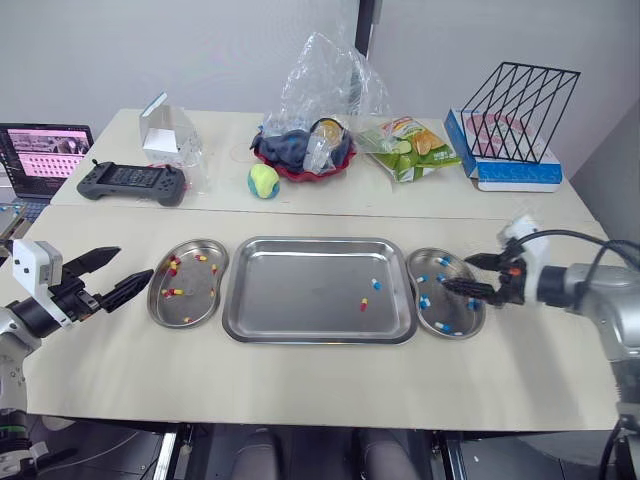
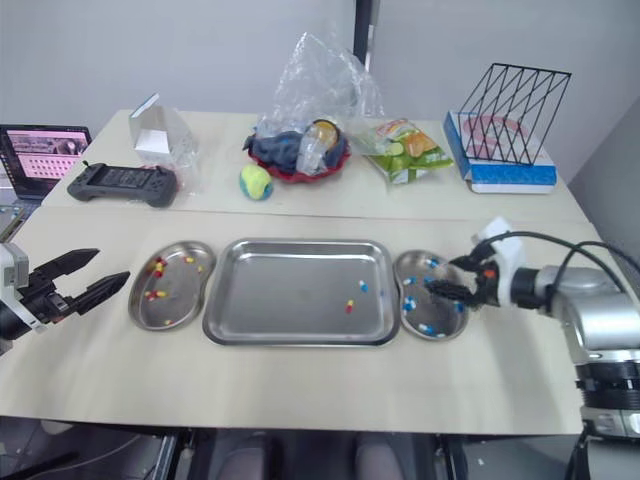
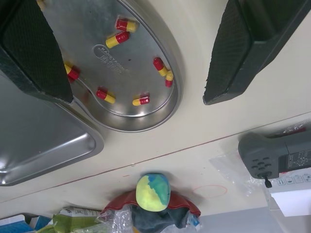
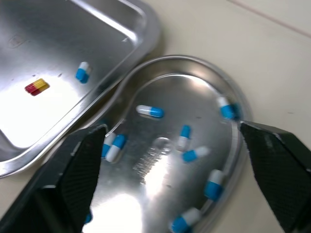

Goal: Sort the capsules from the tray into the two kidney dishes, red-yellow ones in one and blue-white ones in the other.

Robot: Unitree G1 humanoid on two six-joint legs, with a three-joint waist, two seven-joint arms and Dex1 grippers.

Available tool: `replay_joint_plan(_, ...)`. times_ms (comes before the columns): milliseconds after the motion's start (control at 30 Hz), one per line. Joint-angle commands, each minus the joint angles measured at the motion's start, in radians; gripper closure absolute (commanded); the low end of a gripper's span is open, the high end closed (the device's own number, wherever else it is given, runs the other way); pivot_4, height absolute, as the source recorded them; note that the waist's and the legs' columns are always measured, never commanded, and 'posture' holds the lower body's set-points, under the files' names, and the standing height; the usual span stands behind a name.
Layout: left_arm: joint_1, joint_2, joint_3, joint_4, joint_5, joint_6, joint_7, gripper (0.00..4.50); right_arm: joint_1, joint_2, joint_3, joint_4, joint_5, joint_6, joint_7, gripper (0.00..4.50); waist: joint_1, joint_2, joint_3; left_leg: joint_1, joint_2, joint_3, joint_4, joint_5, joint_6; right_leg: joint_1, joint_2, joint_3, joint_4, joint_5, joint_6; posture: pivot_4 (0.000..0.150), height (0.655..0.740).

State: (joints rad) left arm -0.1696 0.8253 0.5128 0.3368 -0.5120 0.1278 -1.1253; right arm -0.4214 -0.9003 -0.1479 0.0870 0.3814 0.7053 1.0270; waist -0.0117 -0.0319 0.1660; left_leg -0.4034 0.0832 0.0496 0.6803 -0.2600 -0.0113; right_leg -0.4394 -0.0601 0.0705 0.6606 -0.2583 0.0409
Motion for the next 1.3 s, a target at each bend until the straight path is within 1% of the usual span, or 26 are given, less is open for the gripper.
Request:
replay_joint_plan(33, -0.016, 0.031, 0.027, 0.005, -0.006, -0.029, -0.005, 0.0, 0.001, -0.02, -0.088, 0.048, 0.028, -0.057, 0.01, 0.01, 0.0, 0.0, 0.0, 0.0, 0.0, 0.0, 0.0, 0.0, 0.0, 0.0, 0.0, 0.0, 0.0, 0.0, 0.0, 0.15, 0.716)
replay_joint_plan(100, -0.013, 0.037, 0.036, 0.023, -0.002, -0.039, -0.005, 0.0, 0.01, -0.011, -0.158, 0.15, 0.02, -0.142, -0.024, 0.01, -0.001, 0.0, 0.0, 0.0, 0.0, 0.0, 0.0, 0.0, 0.0, 0.0, 0.0, 0.0, 0.0, 0.0, 0.0, 0.15, 0.716)
replay_joint_plan(233, 0.003, 0.04, 0.045, 0.046, -0.001, -0.054, -0.005, 0.0, 0.011, 0.031, -0.3, 0.346, 0.062, -0.262, -0.078, 0.01, 0.001, 0.0, 0.0, 0.0, 0.0, 0.0, 0.0, 0.0, 0.0, 0.001, 0.0, 0.0, -0.001, 0.0, 0.0, 0.15, 0.716)
replay_joint_plan(333, 0.022, 0.041, 0.049, 0.042, -0.007, -0.05, -0.013, 0.0, 0.037, 0.049, -0.346, 0.396, 0.067, -0.339, -0.083, 0.01, -0.001, 0.0, 0.0, 0.001, 0.0, 0.0, 0.0, 0.0, 0.0, 0.001, 0.0, 0.0, -0.001, 0.0, 0.0, 0.15, 0.716)
replay_joint_plan(433, 0.034, 0.04, 0.052, 0.032, -0.014, -0.048, -0.015, 0.0, 0.083, 0.073, -0.368, 0.387, 0.069, -0.398, -0.082, 0.01, -0.002, 0.0, 0.0, 0.001, 0.0, 0.0, 0.0, 0.0, 0.0, 0.001, 0.0, 0.0, 0.0, 0.0, 0.0, 0.15, 0.716)
replay_joint_plan(667, 0.026, 0.048, 0.051, 0.028, -0.019, -0.038, -0.02, 0.0, 0.137, 0.11, -0.357, 0.302, 0.077, -0.435, -0.098, 0.01, -0.003, 0.0, 0.0, 0.002, 0.0, 0.001, 0.0, 0.0, 0.0, 0.001, 0.0, 0.001, 0.001, 0.0, 0.0, 0.15, 0.716)
replay_joint_plan(767, 0.032, 0.049, 0.038, 0.011, -0.022, -0.024, -0.038, 0.0, 0.143, 0.111, -0.36, 0.275, 0.112, -0.379, -0.087, 0.01, -0.003, 0.0, 0.0, 0.002, 0.0, 0.001, 0.0, 0.0, 0.0, 0.002, 0.0, 0.001, 0.001, 0.0, 0.0, 0.15, 0.716)
replay_joint_plan(933, 0.026, 0.043, 0.033, -0.003, -0.011, -0.018, -0.028, 0.0, 0.15, 0.109, -0.359, 0.255, 0.125, -0.362, -0.088, 0.01, 0.0, 0.0, 0.0, 0.003, 0.0, 0.001, 0.0, 0.0, 0.0, 0.002, 0.0, 0.001, 0.001, 0.0, 0.0, 0.15, 0.716)
replay_joint_plan(1033, -0.014, 0.038, 0.002, -0.108, -0.043, 0.046, -0.009, 0.0, 0.156, 0.098, -0.362, 0.218, 0.182, -0.286, -0.052, 0.01, 0.002, 0.0, 0.0, 0.003, 0.0, 0.0, 0.0, 0.0, 0.0, 0.003, 0.0, 0.001, 0.001, 0.0, 0.0, 0.15, 0.716)
replay_joint_plan(1200, -0.085, 0.002, -0.12, -0.32, -0.101, 0.224, 0.039, 0.0, 0.181, 0.097, -0.347, 0.131, 0.194, -0.267, -0.038, 0.01, 0.012, 0.0, 0.0, 0.003, -0.001, 0.0, 0.001, 0.0, 0.0, 0.003, 0.0, 0.001, 0.001, 0.0, 0.001, 0.15, 0.716)
replay_joint_plan(1300, -0.121, -0.039, -0.255, -0.46, -0.102, 0.318, 0.082, 0.0, 0.226, 0.088, -0.338, 0.052, 0.216, -0.223, -0.016, 0.01, 0.012, 0.002, -0.001, 0.003, -0.001, 0.0, 0.0, 0.0, 0.0, 0.004, 0.0, 0.001, 0.0, 0.0, 0.0, 0.15, 0.716)
